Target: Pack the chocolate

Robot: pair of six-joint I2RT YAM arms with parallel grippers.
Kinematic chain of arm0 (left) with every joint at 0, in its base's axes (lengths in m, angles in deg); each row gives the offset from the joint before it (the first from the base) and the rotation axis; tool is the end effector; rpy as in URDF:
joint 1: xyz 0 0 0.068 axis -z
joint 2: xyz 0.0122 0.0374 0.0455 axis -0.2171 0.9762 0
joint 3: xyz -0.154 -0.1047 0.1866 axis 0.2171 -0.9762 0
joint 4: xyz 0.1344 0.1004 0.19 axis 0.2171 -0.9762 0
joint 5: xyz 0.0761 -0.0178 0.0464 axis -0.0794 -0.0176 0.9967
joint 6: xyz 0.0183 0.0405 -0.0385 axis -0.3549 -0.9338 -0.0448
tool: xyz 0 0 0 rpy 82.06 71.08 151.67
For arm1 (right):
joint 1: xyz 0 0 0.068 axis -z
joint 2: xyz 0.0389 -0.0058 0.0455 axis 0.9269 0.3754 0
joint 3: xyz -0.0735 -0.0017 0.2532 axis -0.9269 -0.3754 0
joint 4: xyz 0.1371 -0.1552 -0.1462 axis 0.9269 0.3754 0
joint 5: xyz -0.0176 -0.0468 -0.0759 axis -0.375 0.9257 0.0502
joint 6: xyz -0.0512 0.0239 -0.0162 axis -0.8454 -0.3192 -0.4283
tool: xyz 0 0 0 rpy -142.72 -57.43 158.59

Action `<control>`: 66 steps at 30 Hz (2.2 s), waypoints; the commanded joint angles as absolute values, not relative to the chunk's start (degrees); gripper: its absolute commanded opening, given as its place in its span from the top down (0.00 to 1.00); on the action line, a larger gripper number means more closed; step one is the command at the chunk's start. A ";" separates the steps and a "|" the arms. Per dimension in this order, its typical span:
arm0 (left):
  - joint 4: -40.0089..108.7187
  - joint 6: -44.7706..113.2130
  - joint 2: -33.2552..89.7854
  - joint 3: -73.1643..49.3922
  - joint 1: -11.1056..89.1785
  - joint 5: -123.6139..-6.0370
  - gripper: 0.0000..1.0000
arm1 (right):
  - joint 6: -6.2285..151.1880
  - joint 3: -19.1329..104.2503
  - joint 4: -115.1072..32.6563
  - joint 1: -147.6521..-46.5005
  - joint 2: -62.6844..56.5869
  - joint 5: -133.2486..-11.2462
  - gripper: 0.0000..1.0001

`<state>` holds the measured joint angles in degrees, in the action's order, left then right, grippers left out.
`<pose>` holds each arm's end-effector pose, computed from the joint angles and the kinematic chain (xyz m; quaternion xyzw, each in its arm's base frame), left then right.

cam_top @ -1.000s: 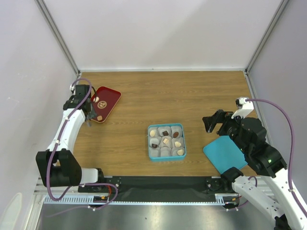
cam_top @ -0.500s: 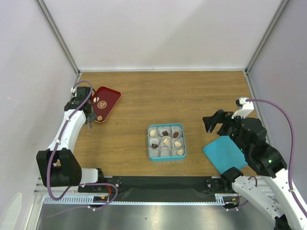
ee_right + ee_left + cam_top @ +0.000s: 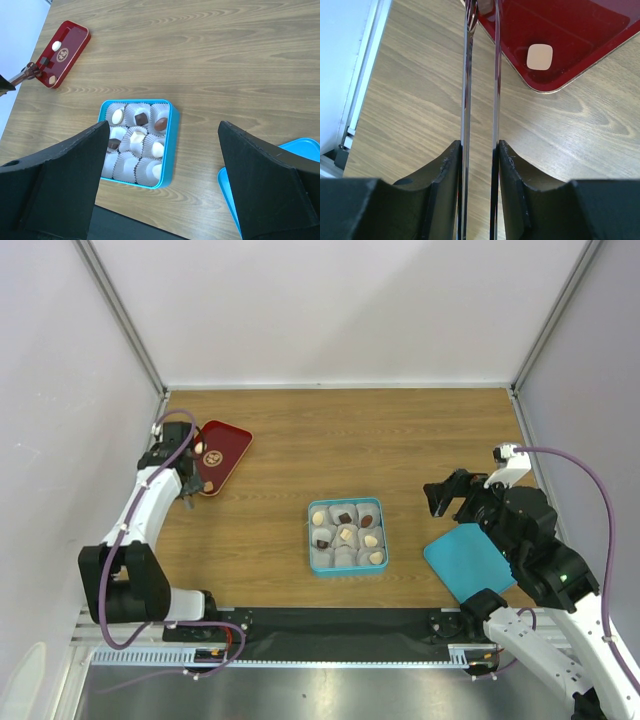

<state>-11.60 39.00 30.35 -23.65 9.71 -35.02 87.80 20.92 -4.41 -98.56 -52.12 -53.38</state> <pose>0.2627 0.0287 0.2506 -0.2047 0.9298 0.1506 0.2661 0.1011 0.0502 0.3618 0.0006 0.7940 0.1981 0.5747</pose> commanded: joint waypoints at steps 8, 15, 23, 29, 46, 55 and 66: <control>-8.97 37.58 31.87 -23.06 9.11 -35.91 0.62 | 86.50 20.98 -6.40 -98.45 -52.58 -52.13 0.04; -12.30 37.14 31.26 -20.25 9.20 -34.50 0.69 | 86.23 20.89 -6.14 -98.36 -52.66 -51.69 0.04; -18.10 35.48 24.85 -13.66 9.72 -38.72 0.73 | 86.67 21.42 -6.23 -98.45 -52.05 -52.39 0.04; -20.57 32.58 22.38 -11.37 13.66 -52.50 0.76 | 86.93 21.68 -5.96 -98.36 -51.35 -52.21 0.04; -20.31 33.28 12.01 -20.42 57.44 -74.76 0.73 | 84.56 23.17 -2.80 -98.10 -49.50 -46.59 0.04; -21.71 32.84 9.81 -23.14 61.67 -73.87 0.74 | 84.38 25.55 -1.48 -98.10 -48.88 -45.97 0.04; -21.19 33.10 12.27 -24.99 61.76 -74.23 0.72 | 84.47 26.51 1.42 -98.10 -50.82 -45.54 0.04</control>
<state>-22.51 33.95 11.38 -25.25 61.51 -73.45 85.06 23.92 0.99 -98.21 -50.24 -46.94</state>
